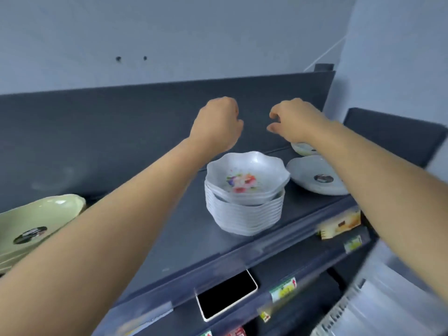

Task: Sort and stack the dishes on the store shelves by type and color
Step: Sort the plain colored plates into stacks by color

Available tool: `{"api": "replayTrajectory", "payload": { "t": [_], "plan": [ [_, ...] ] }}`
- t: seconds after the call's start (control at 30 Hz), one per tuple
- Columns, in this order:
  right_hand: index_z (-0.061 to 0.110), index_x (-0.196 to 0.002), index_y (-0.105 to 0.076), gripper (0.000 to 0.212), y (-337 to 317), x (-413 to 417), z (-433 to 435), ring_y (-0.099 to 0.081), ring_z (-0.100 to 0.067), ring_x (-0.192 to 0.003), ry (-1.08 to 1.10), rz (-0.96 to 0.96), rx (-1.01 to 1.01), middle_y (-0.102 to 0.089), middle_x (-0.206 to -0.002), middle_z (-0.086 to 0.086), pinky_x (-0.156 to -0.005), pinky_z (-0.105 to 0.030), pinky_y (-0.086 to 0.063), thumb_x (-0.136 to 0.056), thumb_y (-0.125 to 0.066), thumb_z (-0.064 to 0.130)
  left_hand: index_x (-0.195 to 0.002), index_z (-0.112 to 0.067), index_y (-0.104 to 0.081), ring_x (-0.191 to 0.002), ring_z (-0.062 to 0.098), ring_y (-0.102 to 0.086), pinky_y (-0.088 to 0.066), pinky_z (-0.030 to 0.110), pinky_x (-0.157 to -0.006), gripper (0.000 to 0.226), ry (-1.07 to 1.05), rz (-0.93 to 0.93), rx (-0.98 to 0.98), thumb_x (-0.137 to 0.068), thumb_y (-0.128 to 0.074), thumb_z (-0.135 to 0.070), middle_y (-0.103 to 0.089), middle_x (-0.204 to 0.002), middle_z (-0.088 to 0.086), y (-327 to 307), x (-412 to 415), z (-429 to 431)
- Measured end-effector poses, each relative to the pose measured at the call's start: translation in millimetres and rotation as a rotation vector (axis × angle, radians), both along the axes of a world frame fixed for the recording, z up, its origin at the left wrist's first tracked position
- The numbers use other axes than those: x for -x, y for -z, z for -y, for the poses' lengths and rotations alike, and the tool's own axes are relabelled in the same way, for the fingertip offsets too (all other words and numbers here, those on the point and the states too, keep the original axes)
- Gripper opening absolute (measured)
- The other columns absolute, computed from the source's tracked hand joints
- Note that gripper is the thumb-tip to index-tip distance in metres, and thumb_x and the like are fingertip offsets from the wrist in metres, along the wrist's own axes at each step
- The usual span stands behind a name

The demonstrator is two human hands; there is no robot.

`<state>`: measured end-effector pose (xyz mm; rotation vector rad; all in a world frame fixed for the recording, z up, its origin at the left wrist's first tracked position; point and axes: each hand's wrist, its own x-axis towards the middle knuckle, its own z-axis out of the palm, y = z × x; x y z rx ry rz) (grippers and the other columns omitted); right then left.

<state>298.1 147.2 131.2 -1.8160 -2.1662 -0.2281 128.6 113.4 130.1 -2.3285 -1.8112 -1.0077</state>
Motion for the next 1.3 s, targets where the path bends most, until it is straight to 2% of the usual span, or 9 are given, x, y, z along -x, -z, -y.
{"api": "replayTrajectory", "payload": {
  "t": [0.13,0.3,0.4,0.57,0.73,0.87,1.03,1.13,1.3],
  "plan": [
    [0.006,-0.115,-0.063,0.031,7.5,-80.9,-16.5,-0.058,-0.036,-0.103,0.149,-0.060,0.048,-0.063,-0.116,-0.014,-0.082,-0.037,-0.047,-0.093,-0.057,0.028,-0.087,-0.014,-0.050,-0.075,0.024,-0.044,-0.039,0.030,-0.066,0.004,0.114,-0.084,0.045,-0.089,-0.052,-0.012,-0.052,-0.087,0.006,-4.9,-71.9,-36.0],
    [0.005,-0.115,-0.064,0.031,25.3,-154.1,-41.0,-0.059,-0.036,-0.104,0.262,-0.117,0.110,-0.062,-0.116,-0.018,-0.085,-0.038,-0.048,-0.094,-0.055,0.026,-0.094,-0.007,-0.059,-0.076,0.025,-0.047,-0.042,0.032,-0.067,0.010,0.183,-0.172,0.131,-0.088,-0.053,-0.013,-0.058,-0.094,0.009,-1.4,-140.7,-77.9],
    [0.004,-0.114,-0.064,0.032,36.4,-184.5,-62.4,-0.059,-0.036,-0.105,0.284,-0.143,0.147,-0.063,-0.116,-0.017,-0.088,-0.038,-0.050,-0.094,-0.056,0.027,-0.088,-0.011,-0.053,-0.074,0.025,-0.044,-0.040,0.031,-0.065,0.001,0.181,-0.229,0.196,-0.088,-0.053,-0.010,-0.053,-0.089,0.007,4.9,-168.7,-99.4],
    [0.000,-0.096,-0.064,0.028,56.2,-222.6,-100.6,-0.056,-0.031,-0.083,0.305,-0.166,0.195,-0.065,-0.101,-0.016,-0.069,-0.032,-0.044,-0.093,-0.057,0.027,-0.088,-0.011,-0.051,-0.074,0.026,-0.044,-0.035,0.027,-0.054,0.003,0.138,-0.304,0.264,-0.088,-0.054,-0.009,-0.051,-0.089,0.007,13.2,-194.7,-131.9],
    [0.005,-0.081,-0.055,0.024,74.2,-246.8,-135.0,-0.053,-0.030,-0.078,0.356,-0.194,0.228,-0.060,-0.092,-0.013,-0.061,-0.029,-0.039,-0.091,-0.056,0.026,-0.079,-0.010,-0.048,-0.066,0.025,-0.042,-0.030,0.023,-0.049,0.011,0.086,-0.344,0.318,-0.088,-0.053,-0.010,-0.045,-0.073,0.003,24.5,-211.5,-162.4],
    [0.011,-0.064,-0.037,0.035,87.7,-257.9,-156.2,-0.049,-0.029,-0.077,0.429,-0.257,0.229,-0.048,-0.077,-0.008,-0.047,-0.026,-0.029,-0.090,-0.057,0.022,-0.078,-0.011,-0.047,-0.061,0.022,-0.040,-0.029,0.022,-0.048,0.012,0.069,-0.377,0.374,-0.088,-0.054,-0.011,-0.041,-0.066,0.000,36.9,-224.9,-183.7],
    [0.009,-0.094,-0.055,0.010,100.6,-258.6,-174.9,-0.056,-0.031,-0.088,0.492,-0.297,0.270,-0.060,-0.105,-0.013,-0.065,-0.031,-0.041,-0.087,-0.058,0.015,-0.067,-0.012,-0.045,-0.061,0.024,-0.040,-0.030,0.023,-0.049,0.023,0.068,-0.420,0.439,-0.086,-0.056,-0.012,-0.043,-0.064,0.001,49.9,-229.7,-204.4],
    [0.007,-0.112,-0.061,0.028,106.7,-258.9,-182.8,-0.065,-0.032,-0.099,0.555,-0.335,0.300,-0.064,-0.111,-0.013,-0.068,-0.030,-0.047,-0.084,-0.057,0.010,-0.069,-0.011,-0.047,-0.063,0.025,-0.041,-0.030,0.023,-0.049,0.020,0.064,-0.423,0.452,-0.086,-0.056,-0.012,-0.045,-0.065,0.002,53.6,-230.2,-211.4],
    [0.003,-0.116,-0.063,0.036,109.6,-260.9,-193.6,-0.067,-0.031,-0.100,0.608,-0.503,0.297,-0.067,-0.110,-0.015,-0.079,-0.033,-0.054,-0.083,-0.049,0.002,-0.086,-0.010,-0.053,-0.071,0.027,-0.045,-0.032,0.024,-0.049,0.007,0.071,-0.430,0.465,-0.087,-0.058,-0.015,-0.049,-0.076,0.004,55.2,-227.1,-215.5]
  ]
}}
